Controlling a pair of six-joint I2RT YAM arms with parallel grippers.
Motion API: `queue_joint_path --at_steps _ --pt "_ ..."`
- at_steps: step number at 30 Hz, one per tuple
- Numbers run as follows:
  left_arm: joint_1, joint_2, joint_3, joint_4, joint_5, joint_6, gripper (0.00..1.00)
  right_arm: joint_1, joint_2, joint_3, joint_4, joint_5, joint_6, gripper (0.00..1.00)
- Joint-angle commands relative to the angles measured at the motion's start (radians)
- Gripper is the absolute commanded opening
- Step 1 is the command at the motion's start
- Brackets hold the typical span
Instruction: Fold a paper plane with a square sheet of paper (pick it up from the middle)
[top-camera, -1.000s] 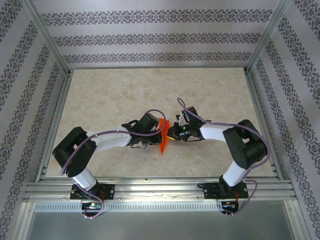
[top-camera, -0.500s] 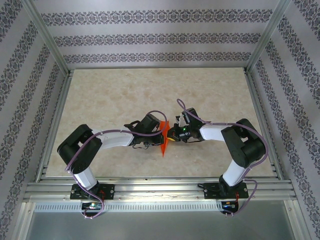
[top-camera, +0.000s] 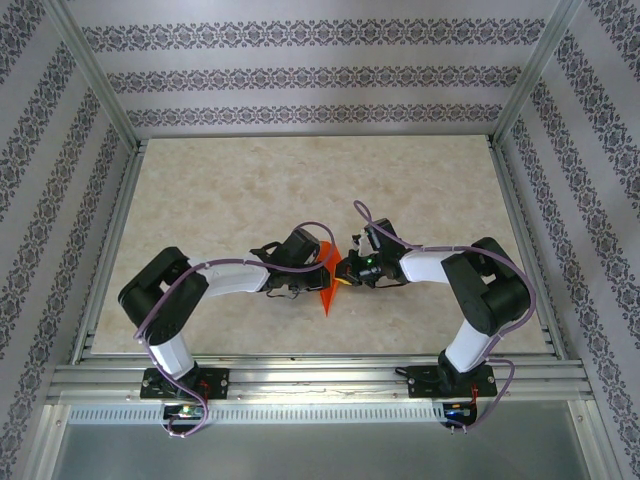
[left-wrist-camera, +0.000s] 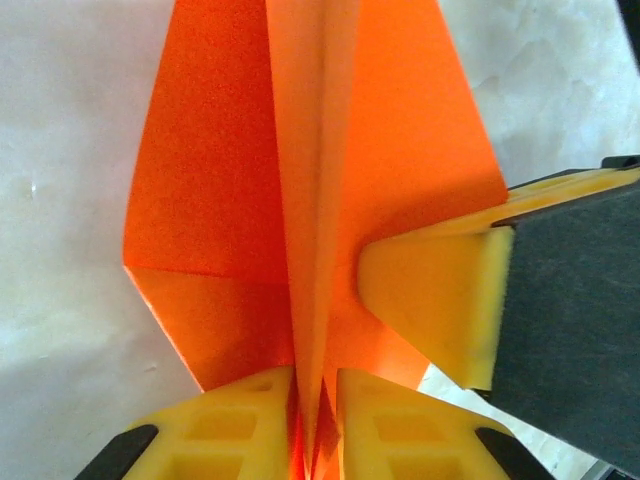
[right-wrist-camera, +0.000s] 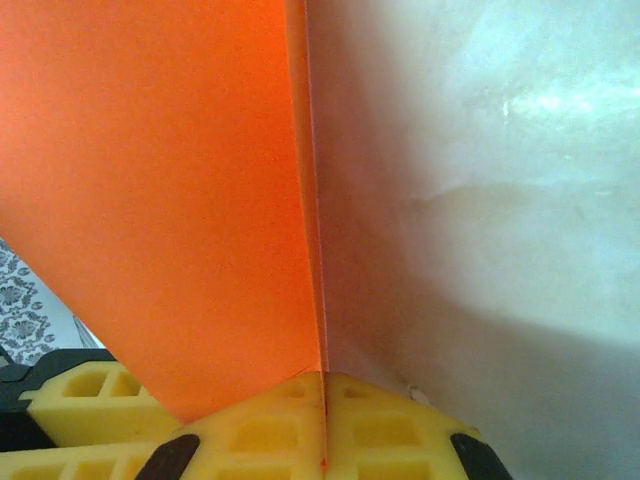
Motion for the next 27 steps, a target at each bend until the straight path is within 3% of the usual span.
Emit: queue_joint_path --at_steps 1,20,27 --pt "-0.006 0.027 0.017 -0.007 0.010 -0.003 0.19 0.003 0.007 -0.017 0.018 -0.011 0.003 0.02" --pt "-0.006 0.069 0.037 0.035 0.079 -0.001 0.14 0.000 0.010 -0.026 0.028 -0.015 0.005 0.03" --pt "-0.006 0.044 0.035 0.002 0.037 0.006 0.03 -0.005 -0.007 -0.031 0.026 -0.019 0.002 0.10"
